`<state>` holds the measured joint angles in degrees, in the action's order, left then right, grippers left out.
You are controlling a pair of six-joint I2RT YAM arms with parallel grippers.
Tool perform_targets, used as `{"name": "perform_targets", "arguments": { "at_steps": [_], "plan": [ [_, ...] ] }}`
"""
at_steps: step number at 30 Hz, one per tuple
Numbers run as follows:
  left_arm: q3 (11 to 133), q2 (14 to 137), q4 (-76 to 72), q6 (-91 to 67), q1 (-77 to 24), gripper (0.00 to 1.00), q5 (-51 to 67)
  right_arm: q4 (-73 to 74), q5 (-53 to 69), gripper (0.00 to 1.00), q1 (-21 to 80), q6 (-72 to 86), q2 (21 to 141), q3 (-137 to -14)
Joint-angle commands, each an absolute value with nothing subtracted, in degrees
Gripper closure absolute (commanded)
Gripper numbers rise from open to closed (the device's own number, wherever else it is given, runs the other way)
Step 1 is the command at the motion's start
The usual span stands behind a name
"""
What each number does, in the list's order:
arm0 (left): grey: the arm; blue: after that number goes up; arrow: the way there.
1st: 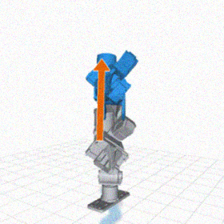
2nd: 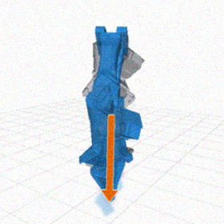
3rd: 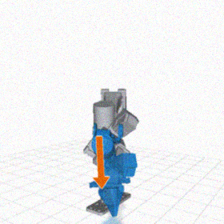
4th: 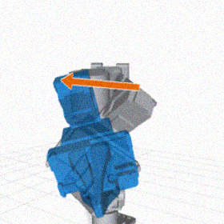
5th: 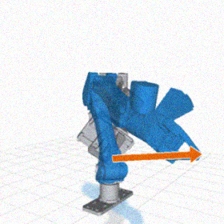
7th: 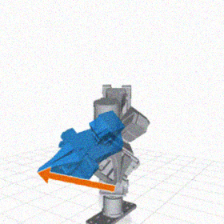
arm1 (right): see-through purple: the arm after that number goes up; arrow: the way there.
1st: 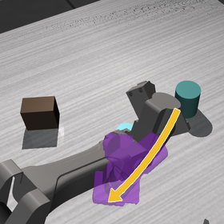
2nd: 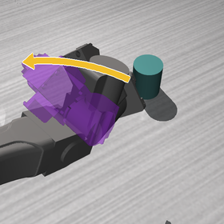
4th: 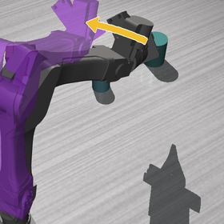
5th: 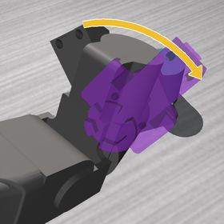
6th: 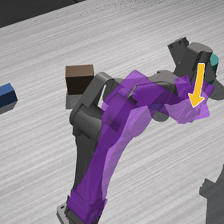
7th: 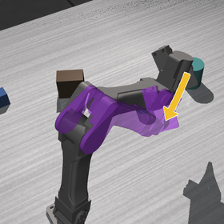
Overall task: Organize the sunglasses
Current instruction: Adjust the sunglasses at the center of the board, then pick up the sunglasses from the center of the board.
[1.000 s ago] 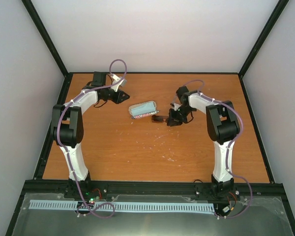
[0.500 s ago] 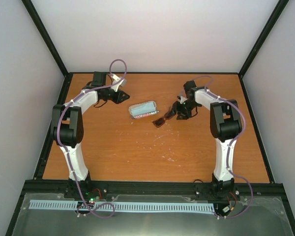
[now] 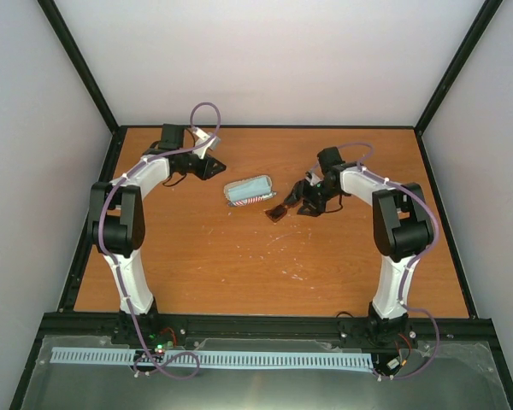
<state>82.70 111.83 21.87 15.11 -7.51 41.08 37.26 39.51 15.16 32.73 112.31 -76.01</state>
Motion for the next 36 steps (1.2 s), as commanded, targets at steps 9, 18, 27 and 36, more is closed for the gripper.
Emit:
{"name": "perform_targets", "arguments": {
  "at_steps": [9, 18, 27, 36],
  "plan": [
    [81.8, 108.6, 20.2, 16.7, -7.6, 0.78, 43.1, 33.5, 34.8, 0.38, 16.7, 44.2, 114.9, -77.8],
    [81.7, 108.2, 20.2, 16.6, -7.4, 0.78, 43.0, 35.7, 33.2, 0.39, 17.8, 46.8, 120.0, -84.2],
    [81.8, 108.4, 20.1, 16.4, -6.6, 0.78, 43.3, 41.1, 33.0, 0.44, 18.4, 47.1, 124.1, -88.6],
    [81.5, 108.7, 19.5, 16.0, -5.8, 0.78, 44.3, 45.5, 32.9, 0.51, 19.6, 46.5, 127.3, -89.6]
  ]
}}
